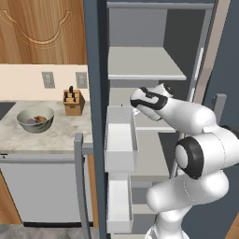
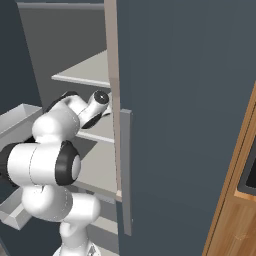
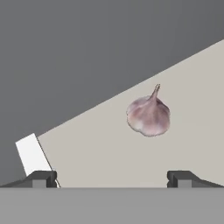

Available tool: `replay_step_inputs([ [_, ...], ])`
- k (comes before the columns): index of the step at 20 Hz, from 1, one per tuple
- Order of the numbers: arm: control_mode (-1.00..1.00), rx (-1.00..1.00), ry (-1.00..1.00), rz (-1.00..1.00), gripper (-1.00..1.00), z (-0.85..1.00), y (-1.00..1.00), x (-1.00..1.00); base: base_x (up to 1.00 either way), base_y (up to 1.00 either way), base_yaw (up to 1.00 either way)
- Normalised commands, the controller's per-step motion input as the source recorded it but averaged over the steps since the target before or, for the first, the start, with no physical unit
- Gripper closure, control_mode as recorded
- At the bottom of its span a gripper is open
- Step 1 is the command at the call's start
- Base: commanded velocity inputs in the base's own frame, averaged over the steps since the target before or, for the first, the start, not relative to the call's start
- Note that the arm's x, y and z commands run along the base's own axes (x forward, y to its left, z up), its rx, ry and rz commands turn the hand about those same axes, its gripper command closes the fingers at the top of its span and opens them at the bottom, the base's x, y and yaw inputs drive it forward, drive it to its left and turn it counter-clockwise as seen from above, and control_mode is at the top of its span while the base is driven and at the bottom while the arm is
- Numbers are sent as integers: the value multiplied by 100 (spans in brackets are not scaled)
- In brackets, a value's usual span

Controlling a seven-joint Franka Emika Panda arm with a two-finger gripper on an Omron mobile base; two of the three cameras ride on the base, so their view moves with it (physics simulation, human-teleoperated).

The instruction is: Take the eggplant, chicken drumstick, and garlic from the freezer and place them in the bowl on the counter.

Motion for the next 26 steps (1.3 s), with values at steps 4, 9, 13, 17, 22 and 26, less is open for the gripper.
replay_step_inputs([
  [4,-100,0,0,1,-100,0,17,19,0,0,0],
  [9,-100,0,0,0,-100,3,15,13,0,0,0],
  [13,-100,0,1,1,-100,0,4,1,0,0,0],
  [17,-100,0,0,3,-100,-8,0,2,0,0,0],
  [22,-100,0,0,1,-100,-13,0,14,0,0,0],
  [26,-100,0,1,0,-100,-9,0,24,0,0,0],
])
